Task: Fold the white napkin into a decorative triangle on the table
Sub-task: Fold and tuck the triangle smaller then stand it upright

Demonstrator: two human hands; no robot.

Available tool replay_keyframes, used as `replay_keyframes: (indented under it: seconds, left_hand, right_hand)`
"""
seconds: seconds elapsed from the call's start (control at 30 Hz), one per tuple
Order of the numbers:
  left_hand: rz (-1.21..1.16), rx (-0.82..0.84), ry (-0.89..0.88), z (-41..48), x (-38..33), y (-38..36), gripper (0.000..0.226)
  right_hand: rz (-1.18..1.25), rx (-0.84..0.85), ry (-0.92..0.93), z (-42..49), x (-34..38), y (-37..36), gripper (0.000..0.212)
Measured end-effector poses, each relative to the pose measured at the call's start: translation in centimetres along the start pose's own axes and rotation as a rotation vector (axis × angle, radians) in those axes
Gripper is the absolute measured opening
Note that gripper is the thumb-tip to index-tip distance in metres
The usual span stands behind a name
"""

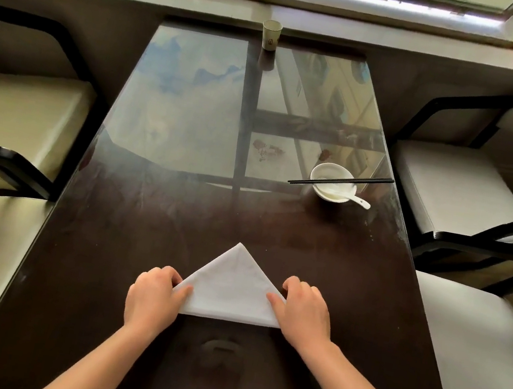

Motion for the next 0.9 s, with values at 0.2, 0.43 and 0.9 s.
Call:
replay_keyframes:
  seconds: [0.2,0.43,0.9]
  left_hand:
    - [-0.172,0.114,0.111,0.6,1.6,-0.7,0.016]
    - [-0.576,0.254,0.232,-0.1,2.1,-1.4,0.012]
    - [-0.615,0.314,0.280,-0.1,2.8,-2.3,0.025]
  right_hand:
    - [0.109,0.261,-0.164,0.7,-1.6,-1.7,0.030]
    - [0.275,0.271,-0.246,0.6,-2.3,-1.1,0.030]
    - [0.207,0.357,-0.249,-2.0,-2.1,-2.9,0.031]
Point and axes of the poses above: each hand's wrist, its own z-axis towards the middle knuckle, its own y-axis out of the back of the hand, x = y × z, the point moved 9 cm from there along z, towards the middle knuckle, and after that the axes turned 12 degrees about -y, right-handed, at the moved point
